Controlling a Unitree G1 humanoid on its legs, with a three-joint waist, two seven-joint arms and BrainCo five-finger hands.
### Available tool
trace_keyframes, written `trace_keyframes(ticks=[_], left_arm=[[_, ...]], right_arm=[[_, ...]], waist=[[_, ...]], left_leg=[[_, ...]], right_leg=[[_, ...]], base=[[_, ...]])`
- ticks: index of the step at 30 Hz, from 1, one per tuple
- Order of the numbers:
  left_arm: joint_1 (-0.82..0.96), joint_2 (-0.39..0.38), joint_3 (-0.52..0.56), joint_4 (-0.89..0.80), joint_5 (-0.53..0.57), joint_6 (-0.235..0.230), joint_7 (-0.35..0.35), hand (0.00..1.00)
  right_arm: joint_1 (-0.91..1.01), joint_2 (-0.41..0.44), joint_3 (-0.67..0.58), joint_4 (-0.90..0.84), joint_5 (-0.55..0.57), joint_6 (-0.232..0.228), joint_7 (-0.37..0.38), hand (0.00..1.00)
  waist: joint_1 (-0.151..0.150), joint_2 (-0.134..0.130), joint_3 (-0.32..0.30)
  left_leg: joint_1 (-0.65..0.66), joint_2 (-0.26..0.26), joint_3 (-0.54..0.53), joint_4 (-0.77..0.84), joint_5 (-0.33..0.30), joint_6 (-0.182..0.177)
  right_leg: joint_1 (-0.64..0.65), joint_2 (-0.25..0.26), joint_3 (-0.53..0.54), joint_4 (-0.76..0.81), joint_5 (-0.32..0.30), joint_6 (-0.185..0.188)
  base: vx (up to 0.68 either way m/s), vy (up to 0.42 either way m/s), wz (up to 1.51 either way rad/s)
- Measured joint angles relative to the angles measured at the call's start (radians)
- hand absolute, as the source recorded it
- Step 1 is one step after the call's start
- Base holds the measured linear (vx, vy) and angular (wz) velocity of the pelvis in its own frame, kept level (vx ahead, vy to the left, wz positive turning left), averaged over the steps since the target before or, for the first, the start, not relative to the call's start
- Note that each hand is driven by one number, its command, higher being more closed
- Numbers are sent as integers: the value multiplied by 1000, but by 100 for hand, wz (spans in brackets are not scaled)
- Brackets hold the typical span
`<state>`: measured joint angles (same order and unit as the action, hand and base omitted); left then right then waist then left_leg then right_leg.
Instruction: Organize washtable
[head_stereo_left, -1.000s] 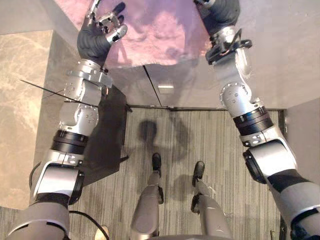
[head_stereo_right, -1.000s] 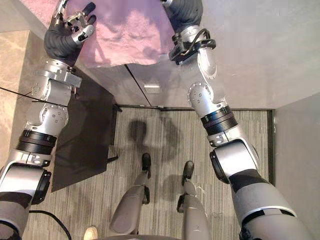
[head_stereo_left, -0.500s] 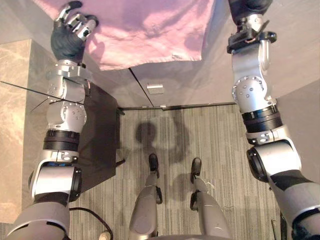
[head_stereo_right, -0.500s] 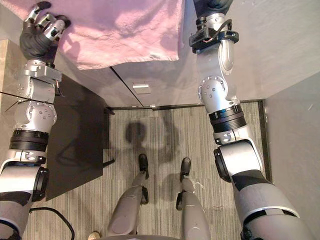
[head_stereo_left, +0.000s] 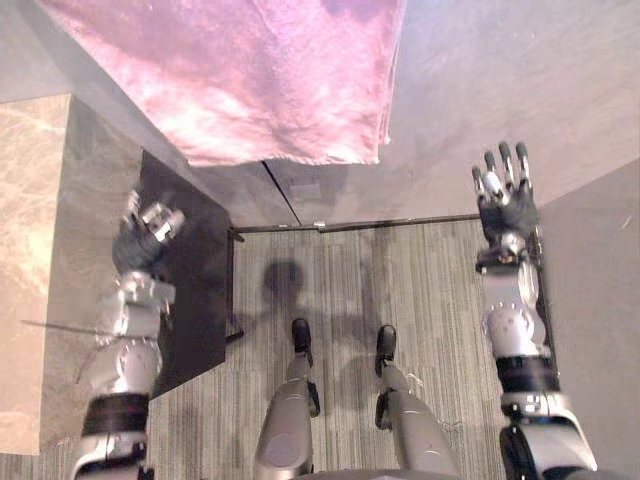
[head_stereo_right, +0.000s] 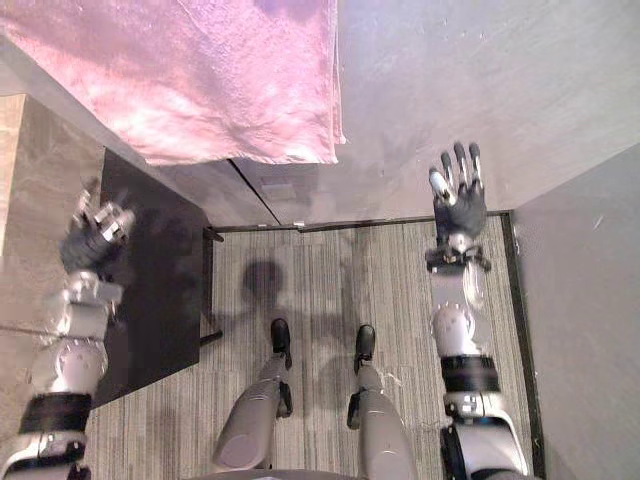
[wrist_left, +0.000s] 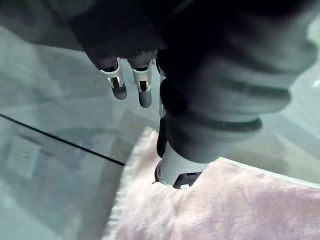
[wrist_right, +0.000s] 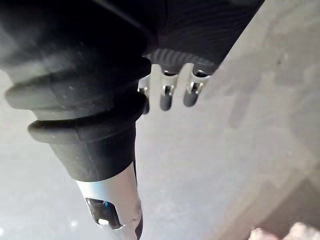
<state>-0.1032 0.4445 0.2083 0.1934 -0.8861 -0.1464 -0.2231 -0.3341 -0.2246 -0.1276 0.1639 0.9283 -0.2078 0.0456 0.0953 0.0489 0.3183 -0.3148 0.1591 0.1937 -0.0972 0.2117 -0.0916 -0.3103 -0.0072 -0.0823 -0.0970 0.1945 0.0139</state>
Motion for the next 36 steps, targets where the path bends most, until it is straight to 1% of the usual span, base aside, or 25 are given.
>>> trace_keyframes(ticks=[4, 5, 6, 7, 9, 10, 11, 12, 13, 14, 15, 16, 17, 18, 19, 21, 22, 23, 25, 26, 29, 31, 33, 35, 36], left_arm=[[105, -87, 1, 4, 21, 20, -18, 0], [135, -129, 5, 25, 33, 23, -18, 0], [146, -148, 6, 42, 34, 23, -17, 0], [165, -189, 9, 91, 37, 24, -14, 0], [200, -238, 20, 154, 58, 24, -7, 0], [231, -266, 20, 203, 116, 20, 16, 0], [250, -299, 21, 275, 159, 19, 34, 0], [259, -315, 21, 314, 177, 20, 40, 0], [283, -348, 21, 393, 217, 21, 55, 0], [298, -373, 21, 460, 255, 21, 65, 0], [314, -409, 30, 557, 321, 21, 88, 0], [327, -444, 40, 657, 386, 21, 117, 0], [329, -458, 42, 708, 416, 22, 129, 0], [327, -469, 92, 754, 465, 17, 155, 0], [323, -468, 109, 772, 503, 16, 171, 0], [320, -465, 160, 856, 607, 22, 212, 0], [321, -465, 184, 881, 647, 31, 228, 0], [325, -465, 208, 901, 685, 51, 232, 0], [328, -461, 220, 917, 724, 63, 233, 0], [335, -456, 220, 918, 743, 69, 230, 0], [346, -438, 210, 932, 753, 77, 221, 0], [349, -420, 165, 938, 760, 75, 220, 0], [339, -385, 71, 933, 783, 71, 208, 0], [336, -367, 28, 914, 791, 71, 204, 0], [335, -362, 19, 911, 791, 71, 204, 0]], right_arm=[[141, 68, -78, -35, -46, 2, 1, 0], [185, 94, -134, -34, -75, 3, -1, 0], [204, 108, -162, -34, -77, 3, -2, 0], [248, 141, -223, -33, -77, -1, -7, 0], [299, 181, -288, -31, -76, -13, -23, 0], [343, 205, -319, -20, -75, -30, -33, 0], [399, 220, -342, 8, -75, -49, -47, 0], [427, 225, -347, 33, -76, -53, -57, 0], [477, 234, -348, 92, -95, -53, -77, 0], [509, 242, -347, 141, -119, -52, -93, 0], [546, 249, -347, 221, -159, -48, -110, 0], [570, 252, -346, 318, -202, -38, -122, 0], [581, 253, -346, 372, -231, -30, -132, 0], [599, 256, -349, 485, -304, -6, -145, 0], [607, 255, -349, 545, -357, 7, -152, 0], [614, 251, -385, 780, -514, 62, -159, 0], [617, 250, -410, 848, -581, 89, -161, 0], [624, 242, -462, 901, -670, 135, -161, 0], [638, 219, -472, 934, -770, 174, -165, 0], [640, 217, -464, 944, -811, 185, -162, 0], [634, 216, -424, 958, -835, 192, -137, 0], [616, 201, -352, 946, -854, 192, -131, 0], [580, 174, -240, 925, -861, 187, -133, 0], [539, 170, -205, 912, -861, 177, -135, 0], [528, 172, -204, 911, -861, 173, -138, 0]], waist=[[-1, -5, -9], [-1, -8, -16], [-1, -9, -25], [-4, -9, -53], [-18, -9, -90], [-32, -10, -104], [-38, -10, -121], [-41, -10, -132], [-53, -12, -157], [-54, -15, -173], [-54, -18, -190], [-55, -19, -211], [-55, -20, -219], [-55, -20, -235], [-55, -20, -239], [-58, -19, -245], [-58, -15, -249], [-58, -11, -258], [-57, -10, -259], [-58, -15, -261], [-58, -30, -264], [-59, -38, -264], [-63, -48, -255], [-78, -61, -236], [-81, -62, -228]], left_leg=[[24, -3, -6, 0, -7, -2], [41, -5, -8, 0, -13, -4], [46, -6, -8, -1, -17, 0], [55, -8, -13, -2, -21, 0], [68, -16, -21, -5, -26, 2], [95, -19, -23, -5, -33, 2], [124, -24, -21, -5, -44, 7], [138, -26, -17, -5, -49, 6], [167, -29, -7, -5, -59, 8], [192, -31, 6, -5, -70, 9], [229, -35, 25, -5, -83, 6], [259, -37, 46, -6, -96, 9], [273, -38, 54, -6, -102, 9], [291, -38, 58, -6, -109, 6], [301, -38, 58, -6, -111, 6], [344, -41, 58, -6, -122, 7], [358, -42, 58, -6, -126, 7], [364, -46, 57, -6, -129, 8], [379, -51, 54, -6, -130, 9], [381, -53, 54, -6, -130, 10], [395, -57, 50, -6, -130, 10], [396, -61, 44, -6, -130, 10], [371, -75, 18, -6, -129, 10], [354, -91, -26, -6, -129, 11], [348, -95, -48, -6, -129, 11]], right_leg=[[28, -4, -3, 0, -9, -1], [47, -7, -4, 0, -13, 0], [53, -8, -5, 0, -15, 1], [64, -12, -8, 0, -21, 3], [82, -16, -14, 0, -30, 10], [109, -20, -18, 0, -39, 10], [140, -24, -21, 0, -53, 22], [154, -26, -23, 0, -57, 22], [181, -30, -22, 2, -70, 30], [197, -32, -18, 10, -78, 30], [222, -32, 1, 13, -88, 36], [240, -34, 17, 18, -95, 39], [247, -35, 26, 23, -100, 40], [262, -35, 29, 28, -106, 42], [272, -35, 29, 27, -109, 42], [311, -39, 30, 28, -120, 45], [323, -42, 30, 27, -123, 45], [332, -44, 29, 27, -126, 46], [343, -48, 28, 27, -128, 48], [344, -50, 28, 28, -128, 48], [360, -60, 25, 29, -129, 50], [361, -66, 22, 47, -139, 61], [304, -78, 7, 144, -184, 74], [265, -98, 0, 241, -239, 91], [255, -105, -5, 271, -256, 97]], base=[[-40, 9, 6], [-33, 6, 5], [-35, 5, 9], [-19, 0, 9], [-7, 9, 12], [8, 21, 11], [11, 19, 7], [28, 27, 5], [37, 23, -7], [64, 25, -26], [84, 26, -45], [84, 26, -43], [74, 25, -31], [36, 12, -13], [51, 4, -7], [43, 3, -3], [0, 0, 0], [0, 0, 0], [1, 14, 2], [0, 0, 0], [-11, 17, 3], [-40, 36, 8], [-35, 22, 26], [-26, 17, 51], [-23, 10, 95]])
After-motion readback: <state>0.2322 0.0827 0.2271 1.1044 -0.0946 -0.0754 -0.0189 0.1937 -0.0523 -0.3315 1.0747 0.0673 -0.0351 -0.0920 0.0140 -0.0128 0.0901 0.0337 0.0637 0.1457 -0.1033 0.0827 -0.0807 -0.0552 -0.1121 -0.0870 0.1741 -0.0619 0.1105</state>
